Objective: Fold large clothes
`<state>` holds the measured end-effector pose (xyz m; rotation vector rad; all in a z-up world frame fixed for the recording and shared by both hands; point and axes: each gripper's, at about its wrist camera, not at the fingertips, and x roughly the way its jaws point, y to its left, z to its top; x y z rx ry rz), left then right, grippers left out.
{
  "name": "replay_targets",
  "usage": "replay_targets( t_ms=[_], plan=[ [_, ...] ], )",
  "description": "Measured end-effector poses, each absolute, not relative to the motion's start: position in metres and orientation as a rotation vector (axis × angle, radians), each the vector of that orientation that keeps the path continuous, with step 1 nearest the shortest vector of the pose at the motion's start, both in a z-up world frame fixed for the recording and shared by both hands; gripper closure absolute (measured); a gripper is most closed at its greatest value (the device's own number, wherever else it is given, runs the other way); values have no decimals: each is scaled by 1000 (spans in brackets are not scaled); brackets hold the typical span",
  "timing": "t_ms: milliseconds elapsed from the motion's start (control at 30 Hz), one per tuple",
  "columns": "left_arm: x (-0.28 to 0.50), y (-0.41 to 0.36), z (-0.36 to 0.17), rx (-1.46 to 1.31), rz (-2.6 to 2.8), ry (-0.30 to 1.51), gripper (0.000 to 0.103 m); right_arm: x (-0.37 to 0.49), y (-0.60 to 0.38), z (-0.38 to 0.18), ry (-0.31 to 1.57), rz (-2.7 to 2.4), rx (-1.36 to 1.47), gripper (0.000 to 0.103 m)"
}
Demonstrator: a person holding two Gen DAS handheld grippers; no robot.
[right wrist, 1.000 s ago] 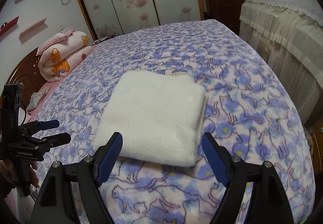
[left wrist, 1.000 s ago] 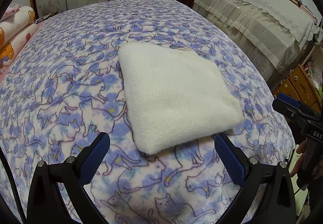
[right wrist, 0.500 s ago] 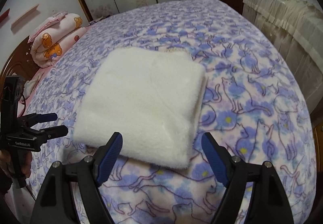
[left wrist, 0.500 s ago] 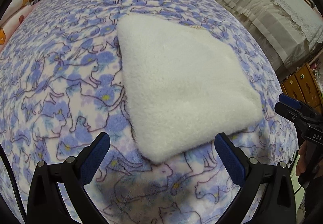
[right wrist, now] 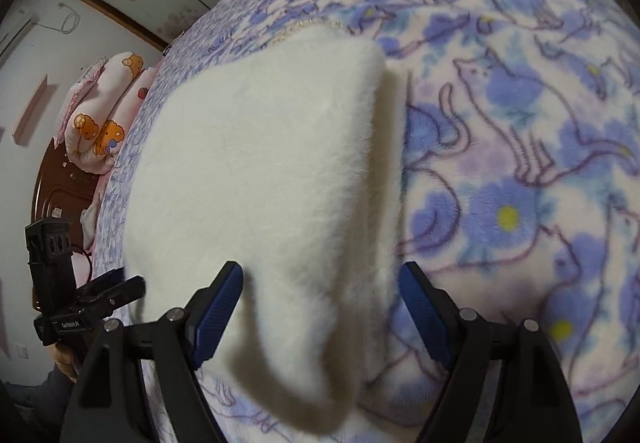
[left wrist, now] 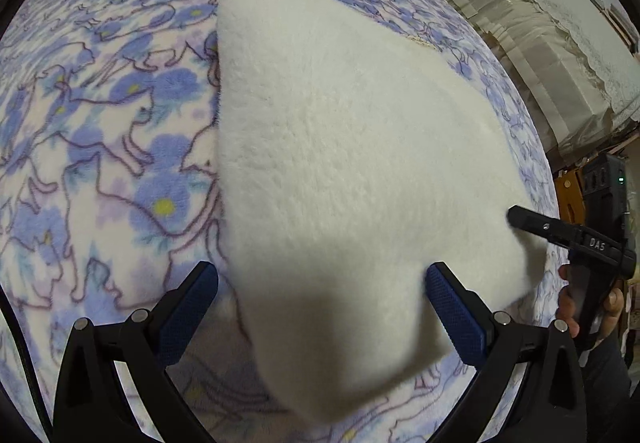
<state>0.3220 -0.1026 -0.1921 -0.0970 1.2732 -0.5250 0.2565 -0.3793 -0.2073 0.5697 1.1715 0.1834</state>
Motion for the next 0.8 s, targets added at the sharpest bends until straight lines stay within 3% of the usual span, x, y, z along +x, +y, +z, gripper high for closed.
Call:
replay_targets(
  t_ms=[233, 533, 800],
  plan=[
    [334, -112, -204, -115, -562, 1270, 0, 271, -376, -228, 1173, 243, 638, 17],
    [343, -121, -218, -156, -578, 1277, 0, 296, -366, -245, 1205, 255, 658, 1],
    [350, -123, -226, -188, -595, 1293, 0, 295, -363, -245, 1181, 256, 643, 1]
  ],
)
